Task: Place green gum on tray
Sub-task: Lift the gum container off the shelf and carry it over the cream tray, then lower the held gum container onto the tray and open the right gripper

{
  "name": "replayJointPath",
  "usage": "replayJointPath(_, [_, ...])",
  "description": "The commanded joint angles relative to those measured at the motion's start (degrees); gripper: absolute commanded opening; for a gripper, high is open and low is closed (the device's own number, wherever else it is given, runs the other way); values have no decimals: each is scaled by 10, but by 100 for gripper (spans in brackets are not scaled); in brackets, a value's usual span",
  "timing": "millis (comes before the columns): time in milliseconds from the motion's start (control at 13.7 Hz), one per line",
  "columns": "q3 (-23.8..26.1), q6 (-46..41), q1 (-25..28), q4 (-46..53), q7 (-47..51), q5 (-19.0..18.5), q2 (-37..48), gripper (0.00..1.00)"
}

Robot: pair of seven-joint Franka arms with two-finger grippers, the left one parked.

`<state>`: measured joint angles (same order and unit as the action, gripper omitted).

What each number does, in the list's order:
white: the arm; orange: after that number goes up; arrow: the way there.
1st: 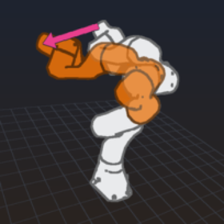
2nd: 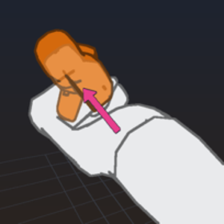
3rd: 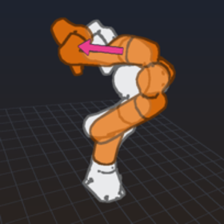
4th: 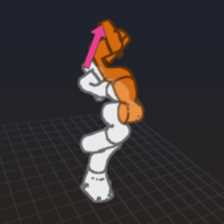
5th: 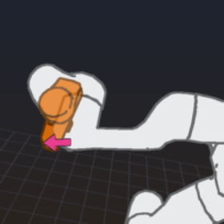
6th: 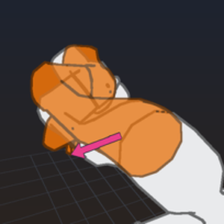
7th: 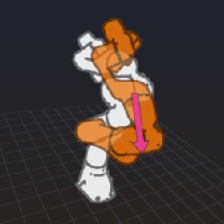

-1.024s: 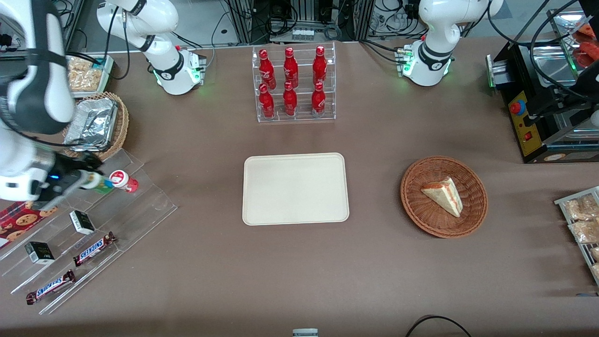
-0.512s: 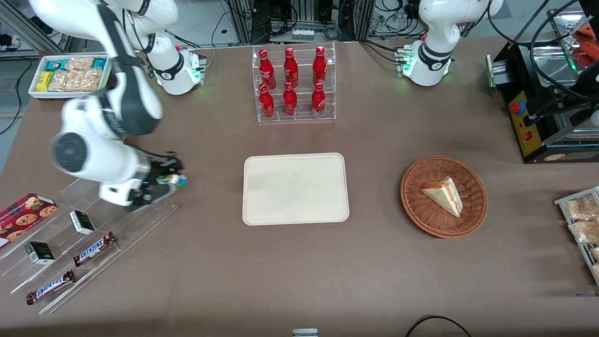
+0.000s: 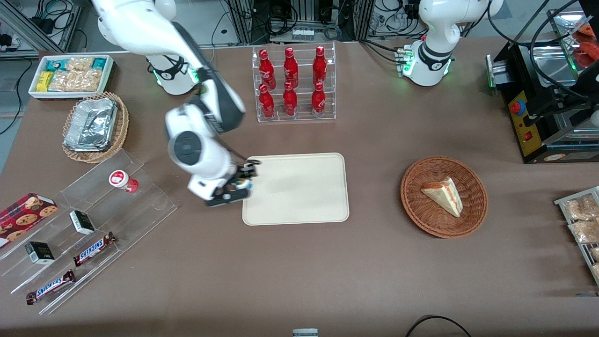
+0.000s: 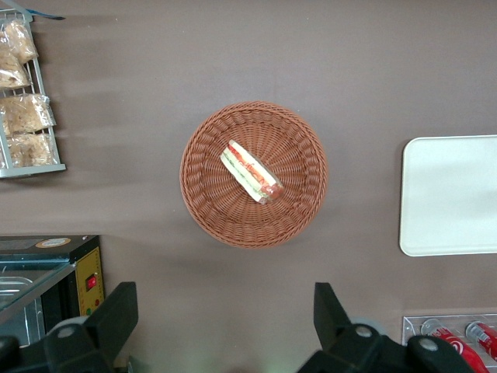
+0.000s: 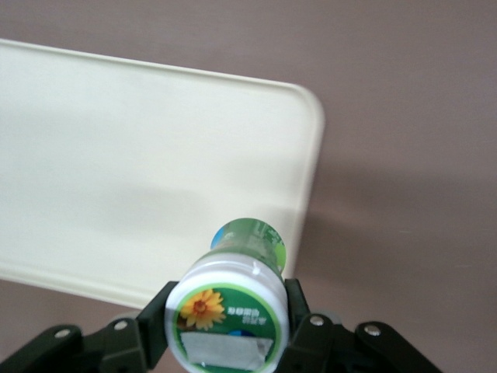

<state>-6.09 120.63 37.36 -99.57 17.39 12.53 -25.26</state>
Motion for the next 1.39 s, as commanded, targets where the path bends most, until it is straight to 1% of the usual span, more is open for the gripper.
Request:
replayJointPath(0, [-8, -7, 33, 103, 81, 13, -79, 0])
replayJointPath(146, [-8, 8, 57, 129, 124, 11, -106, 0])
replayJointPath(439, [-8, 55, 90, 130, 168, 10, -131, 0])
replayJointPath(732, [-8, 83, 93, 127, 168, 14, -146, 0])
replayJointPath(1317, [-8, 112, 93, 121, 164, 10, -168, 0])
